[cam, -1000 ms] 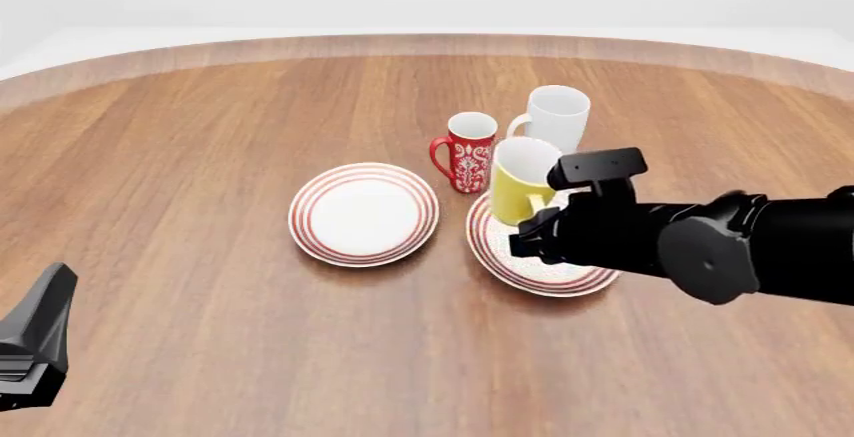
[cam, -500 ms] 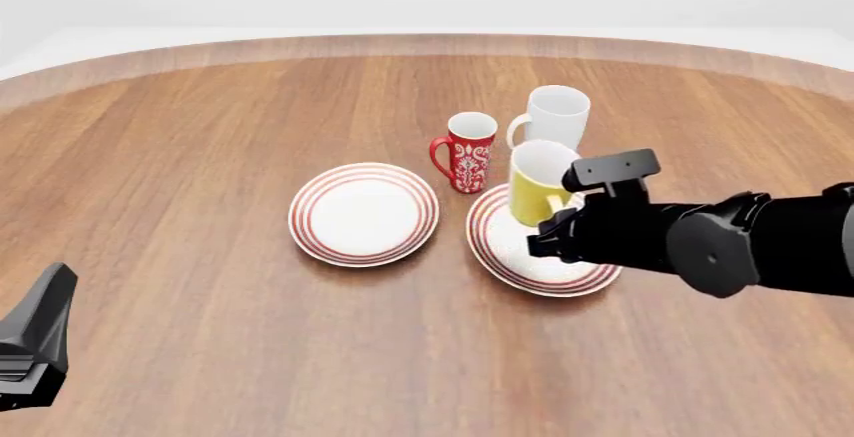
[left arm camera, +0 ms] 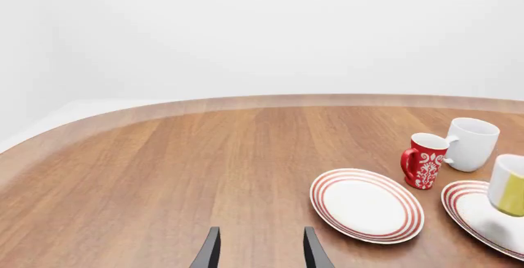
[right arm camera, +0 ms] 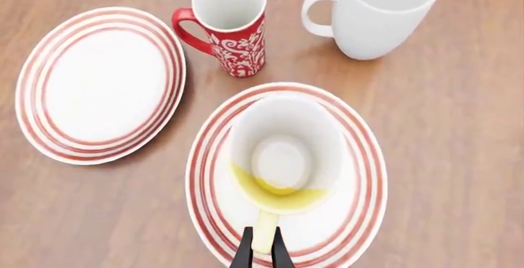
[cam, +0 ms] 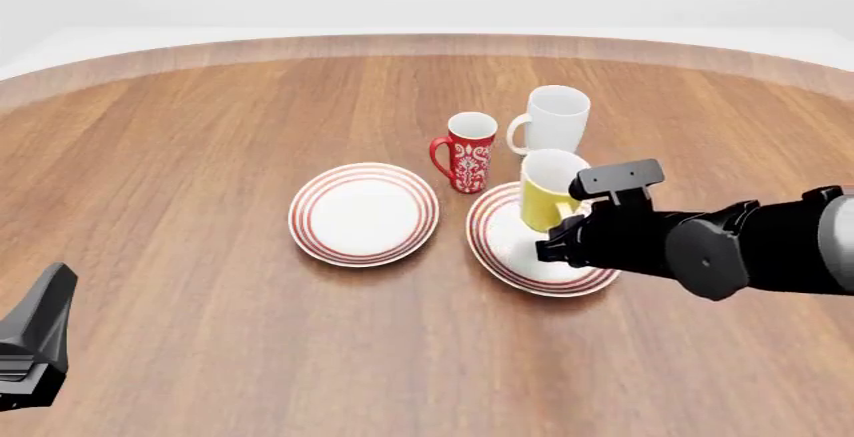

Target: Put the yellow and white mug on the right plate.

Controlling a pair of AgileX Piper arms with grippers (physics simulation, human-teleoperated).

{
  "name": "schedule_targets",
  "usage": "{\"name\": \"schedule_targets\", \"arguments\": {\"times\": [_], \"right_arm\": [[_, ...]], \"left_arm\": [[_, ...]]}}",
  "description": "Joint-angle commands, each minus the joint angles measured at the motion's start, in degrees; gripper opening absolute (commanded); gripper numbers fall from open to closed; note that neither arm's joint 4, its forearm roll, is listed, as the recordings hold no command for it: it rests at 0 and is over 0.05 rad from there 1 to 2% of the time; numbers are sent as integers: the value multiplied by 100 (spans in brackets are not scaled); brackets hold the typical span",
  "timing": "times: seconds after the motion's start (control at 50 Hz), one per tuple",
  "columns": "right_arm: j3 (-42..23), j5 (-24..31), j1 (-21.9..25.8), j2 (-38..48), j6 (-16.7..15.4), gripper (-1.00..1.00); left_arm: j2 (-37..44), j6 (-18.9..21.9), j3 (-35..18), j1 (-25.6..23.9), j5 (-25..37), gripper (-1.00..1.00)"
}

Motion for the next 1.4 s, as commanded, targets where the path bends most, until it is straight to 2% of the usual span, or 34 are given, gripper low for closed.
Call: {"name": "schedule_targets", "arguments": {"times": [0.02, 0.5, 0.52, 0.98, 1.2, 1.4], "right_arm": [[19, -177, -58, 200, -12, -100], [-70, -80, -121, 230, -100, -100], [-76, -73, -121, 245, -105, 100], [142, 91, 33, -184, 70, 100], [241, 811, 177, -1366, 77, 100], [191, 1190, 437, -1951, 125, 100]], "left_arm": [[0, 0, 0, 0, 0, 100], [0, 0, 0, 0, 0, 100], [0, 0, 0, 0, 0, 100], [0, 0, 0, 0, 0, 100], [0, 0, 0, 0, 0, 100], [0, 0, 0, 0, 0, 100]]}}
